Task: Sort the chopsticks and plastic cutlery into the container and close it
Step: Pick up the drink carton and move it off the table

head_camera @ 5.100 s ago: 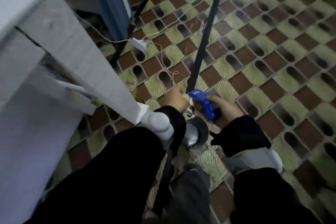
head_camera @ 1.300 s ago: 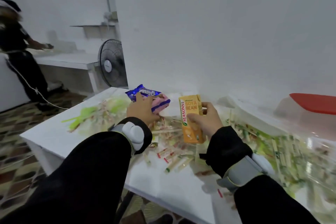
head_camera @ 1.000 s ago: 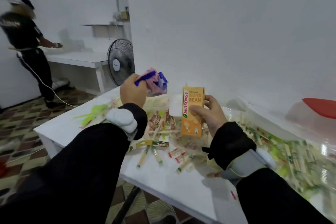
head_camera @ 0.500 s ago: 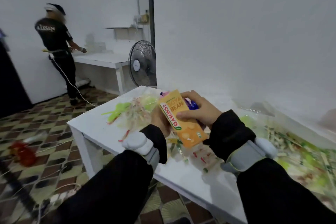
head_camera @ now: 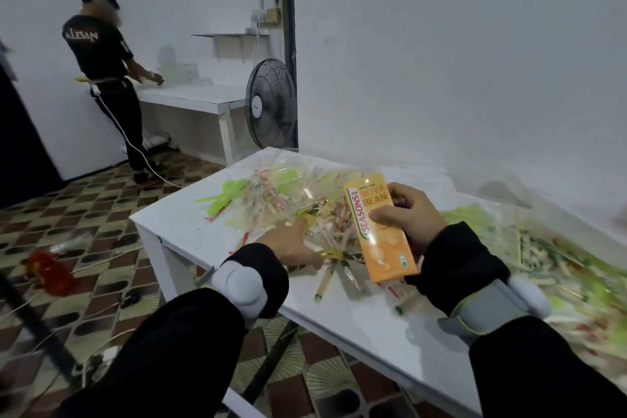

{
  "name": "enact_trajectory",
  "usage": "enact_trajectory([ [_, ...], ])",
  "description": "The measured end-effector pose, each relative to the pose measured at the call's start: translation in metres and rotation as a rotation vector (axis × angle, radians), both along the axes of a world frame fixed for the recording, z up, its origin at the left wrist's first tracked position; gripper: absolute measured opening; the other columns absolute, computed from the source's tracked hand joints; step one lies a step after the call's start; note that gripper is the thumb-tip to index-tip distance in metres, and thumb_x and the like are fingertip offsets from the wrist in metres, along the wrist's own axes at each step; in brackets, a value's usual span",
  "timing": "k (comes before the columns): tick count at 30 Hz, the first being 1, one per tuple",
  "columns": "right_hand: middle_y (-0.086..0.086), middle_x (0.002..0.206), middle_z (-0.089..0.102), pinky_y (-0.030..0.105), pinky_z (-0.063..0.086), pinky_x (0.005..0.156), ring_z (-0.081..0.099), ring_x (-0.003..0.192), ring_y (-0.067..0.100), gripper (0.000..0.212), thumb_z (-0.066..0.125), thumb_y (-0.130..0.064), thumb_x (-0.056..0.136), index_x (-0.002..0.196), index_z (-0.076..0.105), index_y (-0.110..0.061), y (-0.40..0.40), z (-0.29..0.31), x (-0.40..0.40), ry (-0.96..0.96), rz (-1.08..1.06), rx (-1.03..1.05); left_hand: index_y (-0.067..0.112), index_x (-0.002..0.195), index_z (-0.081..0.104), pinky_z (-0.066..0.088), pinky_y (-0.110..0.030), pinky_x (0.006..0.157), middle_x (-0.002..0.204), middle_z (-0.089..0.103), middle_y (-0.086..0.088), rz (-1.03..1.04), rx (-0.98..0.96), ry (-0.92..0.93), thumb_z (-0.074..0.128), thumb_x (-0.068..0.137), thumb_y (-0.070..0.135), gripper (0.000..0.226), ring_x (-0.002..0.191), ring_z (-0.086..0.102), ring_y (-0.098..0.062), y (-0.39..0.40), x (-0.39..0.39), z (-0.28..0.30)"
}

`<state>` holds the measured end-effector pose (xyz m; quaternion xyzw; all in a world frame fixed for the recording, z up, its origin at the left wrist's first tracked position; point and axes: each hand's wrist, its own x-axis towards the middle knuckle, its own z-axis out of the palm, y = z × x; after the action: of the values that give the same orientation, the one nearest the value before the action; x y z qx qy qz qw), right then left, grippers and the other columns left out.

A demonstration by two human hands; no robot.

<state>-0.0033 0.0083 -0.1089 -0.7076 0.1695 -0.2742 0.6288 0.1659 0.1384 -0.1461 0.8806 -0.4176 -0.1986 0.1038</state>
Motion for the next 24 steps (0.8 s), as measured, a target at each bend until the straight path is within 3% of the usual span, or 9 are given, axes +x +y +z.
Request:
enact_trajectory([
  [2,-0.006,0.052,0.066,0.016,0.044,0.041,0.061,0.042,0.007,0.034,0.067,-0.011,0.054,0.085,0.056,-0.002,0.001,-0.004,0.006,0.0,-0.04,0.008,0.036,0.148,0.003,0.051,-0.034,0.075,0.154,0.013,-0.019,0.003,0.047,-0.06,0.067,0.069,0.039,0.102,0.109,0.056,-0.033,0.004,0.003,-0.014],
  [7,-0.005,0.054,0.068,0.017,0.047,0.043,0.064,0.045,0.009,0.026,0.072,0.004,0.068,0.088,0.056,-0.001,-0.001,-0.008,0.011,-0.043,-0.086,0.037,0.032,0.149,-0.001,0.048,-0.035,0.075,0.129,0.046,-0.01,0.051,-0.081,-0.242,0.055,0.079,0.031,0.089,0.1,0.058,-0.03,-0.005,-0.004,-0.034],
  [9,-0.005,0.053,0.067,0.017,0.047,0.043,0.063,0.045,0.009,0.018,0.064,0.011,0.077,0.086,0.056,-0.002,-0.003,-0.004,0.006,-0.071,-0.112,0.045,0.025,0.147,0.008,0.046,-0.035,0.072,0.118,0.052,-0.01,0.085,-0.101,-0.315,0.048,0.088,0.023,0.072,0.095,0.058,-0.03,-0.01,-0.007,-0.033],
  [12,-0.003,0.056,0.068,0.019,0.049,0.045,0.064,0.047,0.01,0.021,0.068,0.006,0.072,0.085,0.055,-0.003,-0.008,0.008,-0.007,-0.124,-0.143,0.057,0.011,0.128,0.037,0.044,-0.032,0.064,0.093,0.054,-0.006,0.103,-0.117,-0.356,0.047,0.089,0.017,0.04,0.079,0.054,-0.026,-0.015,-0.007,-0.023],
  [15,0.008,0.073,0.072,0.036,0.058,0.06,0.07,0.065,0.028,0.025,0.067,-0.009,0.06,0.083,0.057,-0.006,-0.016,0.02,-0.024,-0.156,-0.206,0.06,0.008,0.102,0.052,0.04,-0.027,0.062,0.087,0.059,-0.008,0.083,-0.129,-0.279,0.05,0.086,0.02,0.02,0.077,0.057,-0.025,-0.015,-0.01,0.003],
  [17,0.026,0.091,0.066,0.058,0.054,0.076,0.066,0.085,0.047,0.027,0.068,-0.009,0.06,0.084,0.057,-0.005,-0.021,0.027,-0.037,-0.194,-0.24,0.082,0.001,0.103,0.059,0.034,-0.026,0.057,0.096,0.064,-0.018,0.112,-0.167,-0.174,0.048,0.084,0.019,0.028,0.078,0.061,-0.028,-0.019,-0.014,0.026],
  [20,0.035,0.098,0.06,0.068,0.048,0.081,0.06,0.093,0.056,0.027,0.069,-0.01,0.061,0.086,0.058,-0.005,-0.025,0.035,-0.053,-0.232,-0.29,0.097,-0.011,0.101,0.053,0.032,-0.028,0.058,0.113,0.06,-0.023,0.125,-0.239,-0.114,0.04,0.088,0.015,0.032,0.077,0.053,-0.029,-0.033,-0.023,0.055],
  [22,0.036,0.099,0.061,0.062,0.052,0.079,0.063,0.09,0.051,0.025,0.07,-0.01,0.063,0.084,0.057,-0.008,-0.024,0.04,-0.067,-0.235,-0.317,0.077,-0.005,0.107,0.056,0.041,-0.031,0.069,0.115,0.06,-0.023,0.111,-0.327,-0.102,0.036,0.093,0.017,0.033,0.089,0.057,-0.033,-0.047,-0.041,0.062],
  [24,0.025,0.088,0.064,0.038,0.058,0.066,0.07,0.074,0.032,0.021,0.071,-0.004,0.069,0.079,0.053,-0.01,-0.028,0.037,-0.081,-0.216,-0.357,0.035,0.004,0.113,0.052,0.041,-0.034,0.079,0.116,0.059,-0.021,0.077,-0.414,-0.046,0.034,0.094,0.018,0.03,0.104,0.057,-0.036,-0.062,-0.069,0.057],
])
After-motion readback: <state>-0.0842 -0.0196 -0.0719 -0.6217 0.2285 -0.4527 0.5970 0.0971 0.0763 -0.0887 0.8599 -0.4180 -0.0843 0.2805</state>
